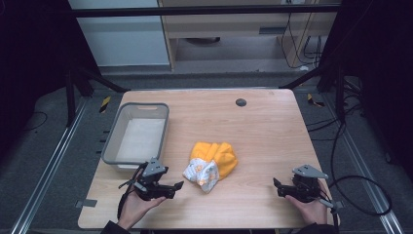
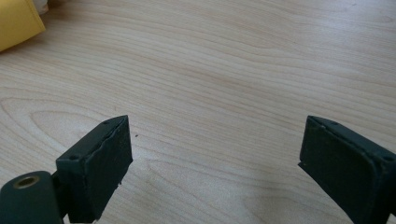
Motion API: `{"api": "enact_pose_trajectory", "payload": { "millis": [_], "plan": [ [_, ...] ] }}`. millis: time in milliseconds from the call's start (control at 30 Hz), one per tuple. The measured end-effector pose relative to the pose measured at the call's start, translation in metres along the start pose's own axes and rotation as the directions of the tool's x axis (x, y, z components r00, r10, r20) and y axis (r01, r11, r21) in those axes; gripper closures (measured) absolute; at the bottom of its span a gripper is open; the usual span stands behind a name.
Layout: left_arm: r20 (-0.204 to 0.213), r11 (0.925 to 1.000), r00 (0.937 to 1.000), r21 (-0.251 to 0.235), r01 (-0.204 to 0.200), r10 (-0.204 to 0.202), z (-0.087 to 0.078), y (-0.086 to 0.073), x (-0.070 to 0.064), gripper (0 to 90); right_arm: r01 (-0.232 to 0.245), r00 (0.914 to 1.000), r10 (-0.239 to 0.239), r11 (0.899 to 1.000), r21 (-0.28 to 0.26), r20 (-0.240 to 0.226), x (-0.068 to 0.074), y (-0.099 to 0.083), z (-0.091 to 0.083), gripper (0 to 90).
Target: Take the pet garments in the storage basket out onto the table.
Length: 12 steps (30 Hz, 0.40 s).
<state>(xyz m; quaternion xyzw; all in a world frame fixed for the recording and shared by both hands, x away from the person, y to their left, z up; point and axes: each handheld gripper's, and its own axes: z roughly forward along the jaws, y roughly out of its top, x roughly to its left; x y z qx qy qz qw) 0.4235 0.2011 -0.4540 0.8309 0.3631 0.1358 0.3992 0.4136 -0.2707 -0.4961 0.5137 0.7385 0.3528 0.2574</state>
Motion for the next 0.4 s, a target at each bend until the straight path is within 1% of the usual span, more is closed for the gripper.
{"api": "enact_pose_trajectory", "payload": {
  "millis": [200, 400],
  "plan": [
    [-0.045, 0.9996, 0.9986, -0.004, 0.027, -0.027, -0.012, -0.019, 0.010, 20.1, 0.002, 1.0000, -0.002, 1.000, -0.001, 0.000, 0.000, 0.000, 0.000, 8.6],
    [-0.078, 0.9974, 0.9944, 0.000, 0.071, -0.071, -0.019, -0.036, 0.021, 19.8, 0.002, 1.0000, -0.002, 1.000, 0.000, -0.001, 0.000, 0.000, 0.000, 8.4]
  ]
}}
